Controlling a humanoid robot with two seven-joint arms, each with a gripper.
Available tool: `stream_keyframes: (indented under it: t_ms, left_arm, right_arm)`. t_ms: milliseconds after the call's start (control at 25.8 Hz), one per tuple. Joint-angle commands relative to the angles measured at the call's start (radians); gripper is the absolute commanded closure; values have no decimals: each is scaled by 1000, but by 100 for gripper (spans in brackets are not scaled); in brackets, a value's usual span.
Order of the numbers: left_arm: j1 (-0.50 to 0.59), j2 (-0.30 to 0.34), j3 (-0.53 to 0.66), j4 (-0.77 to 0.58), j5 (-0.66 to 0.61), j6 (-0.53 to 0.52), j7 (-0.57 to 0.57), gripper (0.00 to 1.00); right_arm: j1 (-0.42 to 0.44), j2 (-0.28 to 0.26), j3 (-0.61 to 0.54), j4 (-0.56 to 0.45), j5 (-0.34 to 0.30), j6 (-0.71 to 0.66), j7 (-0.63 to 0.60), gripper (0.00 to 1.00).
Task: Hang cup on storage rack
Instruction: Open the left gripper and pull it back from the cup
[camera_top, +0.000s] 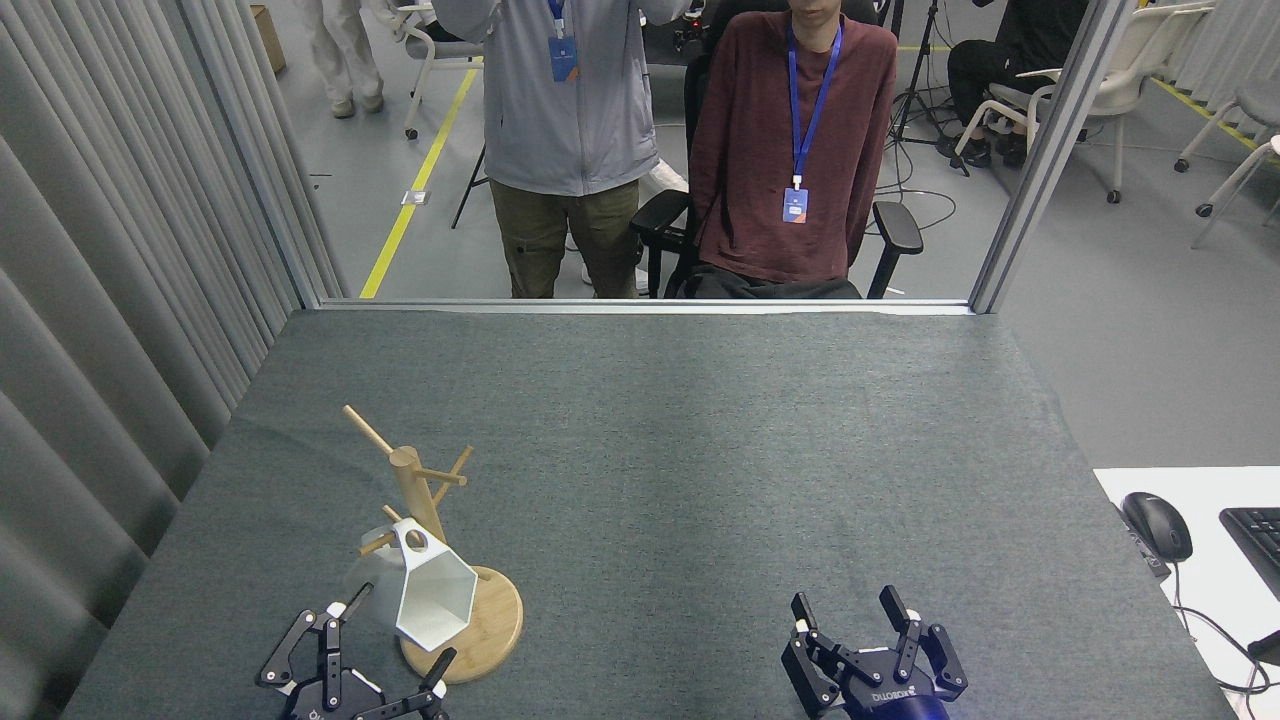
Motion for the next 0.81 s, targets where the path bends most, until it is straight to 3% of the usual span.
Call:
stream_keyframes:
  t_ms: [0, 194, 426, 504, 659, 775]
  left_arm:
    - [19, 0, 1, -1, 0, 1, 4, 1]
    - [61, 7, 16, -1, 8, 9, 21, 1]
    - [79, 13, 138, 0, 112, 1, 19, 1]
    - [79, 13, 222, 0, 210, 0, 18, 1]
    - [81, 15, 331, 2, 607, -117, -28, 1]
    - [88, 15, 346, 3, 690, -141, -182, 1]
  right_arm:
    - [-7, 4, 5, 0, 0, -1, 5, 1]
    - [-5, 2, 5, 0, 0, -1, 5, 1]
    - [-4, -7, 7, 0, 3, -1, 5, 1]
    - [-2, -7, 7, 0, 45, -1, 3, 1]
    - [33, -13, 5, -20, 176, -23, -87, 1]
    - [82, -16, -24, -57, 183, -33, -178, 1]
